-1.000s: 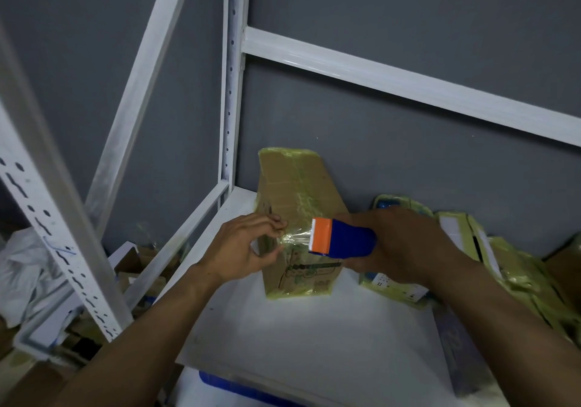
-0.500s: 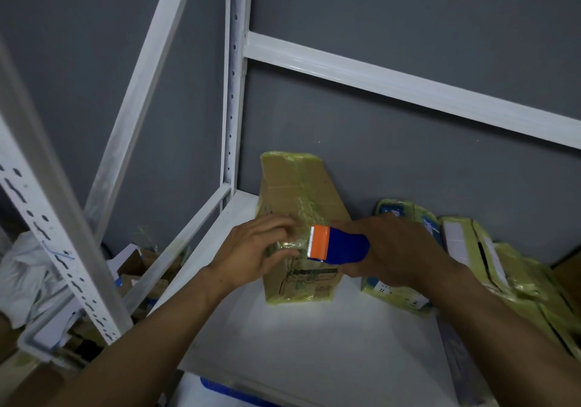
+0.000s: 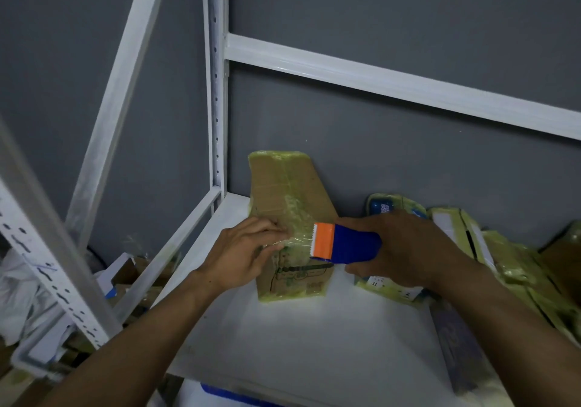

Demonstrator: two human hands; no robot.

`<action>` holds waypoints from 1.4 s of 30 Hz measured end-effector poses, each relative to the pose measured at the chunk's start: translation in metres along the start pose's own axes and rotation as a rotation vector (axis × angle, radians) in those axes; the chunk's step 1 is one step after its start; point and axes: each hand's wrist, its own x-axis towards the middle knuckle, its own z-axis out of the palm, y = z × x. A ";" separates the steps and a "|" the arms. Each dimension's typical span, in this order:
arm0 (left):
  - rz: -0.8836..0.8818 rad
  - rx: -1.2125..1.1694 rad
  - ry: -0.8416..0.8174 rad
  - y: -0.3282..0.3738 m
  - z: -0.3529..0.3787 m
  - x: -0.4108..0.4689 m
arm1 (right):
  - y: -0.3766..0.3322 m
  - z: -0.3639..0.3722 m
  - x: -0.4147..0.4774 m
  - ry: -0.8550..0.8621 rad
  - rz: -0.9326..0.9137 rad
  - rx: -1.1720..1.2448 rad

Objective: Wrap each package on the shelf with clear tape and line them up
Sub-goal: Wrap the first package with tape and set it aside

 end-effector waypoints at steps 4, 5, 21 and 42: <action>0.019 0.051 -0.004 0.008 0.001 0.001 | -0.001 0.003 0.004 -0.014 0.016 -0.023; 0.024 0.061 -0.004 0.009 0.000 0.000 | -0.002 0.004 0.006 -0.023 0.013 0.000; 0.068 0.057 0.050 0.021 0.004 0.015 | -0.004 0.009 0.016 -0.068 0.008 0.059; -0.068 0.000 -0.118 0.017 -0.021 -0.001 | 0.001 0.009 0.000 -0.053 0.030 0.068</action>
